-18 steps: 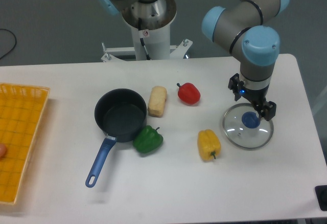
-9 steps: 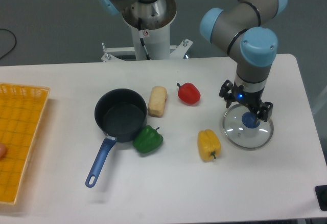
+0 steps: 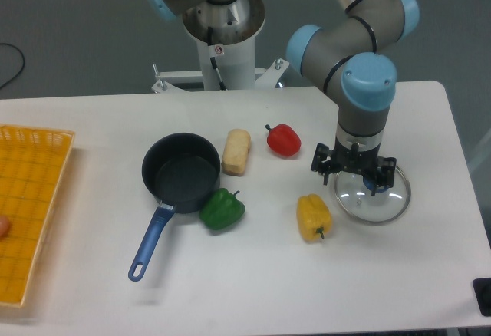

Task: Pick up the yellow pepper
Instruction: 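Move the open gripper over the yellow bell pepper, then lower the gripper around the yellow pepper and close it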

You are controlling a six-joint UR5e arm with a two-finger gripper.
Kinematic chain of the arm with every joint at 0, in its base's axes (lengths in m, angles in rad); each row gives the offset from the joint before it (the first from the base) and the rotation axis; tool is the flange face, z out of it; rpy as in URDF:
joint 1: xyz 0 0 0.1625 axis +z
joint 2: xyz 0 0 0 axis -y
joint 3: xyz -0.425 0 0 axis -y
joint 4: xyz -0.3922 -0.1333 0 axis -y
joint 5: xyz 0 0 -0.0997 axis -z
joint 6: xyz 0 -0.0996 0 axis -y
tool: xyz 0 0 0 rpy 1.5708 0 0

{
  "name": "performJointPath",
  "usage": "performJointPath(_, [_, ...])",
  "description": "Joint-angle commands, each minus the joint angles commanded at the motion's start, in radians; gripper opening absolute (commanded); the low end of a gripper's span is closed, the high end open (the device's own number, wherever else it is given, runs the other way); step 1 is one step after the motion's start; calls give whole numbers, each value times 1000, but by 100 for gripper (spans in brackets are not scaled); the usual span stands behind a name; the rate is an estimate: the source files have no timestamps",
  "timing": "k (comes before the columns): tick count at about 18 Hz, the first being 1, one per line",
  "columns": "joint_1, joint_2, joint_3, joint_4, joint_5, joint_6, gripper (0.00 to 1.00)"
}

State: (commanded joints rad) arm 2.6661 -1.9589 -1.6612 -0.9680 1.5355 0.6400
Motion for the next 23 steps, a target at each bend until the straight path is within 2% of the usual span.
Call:
performJointPath(4, [-11,-31,-3,0,-2,-144,100])
performJointPath(10, [-60,-78,9,0,9,-152,100])
performJointPath(23, [-84,-146,61,2,21,-151,100])
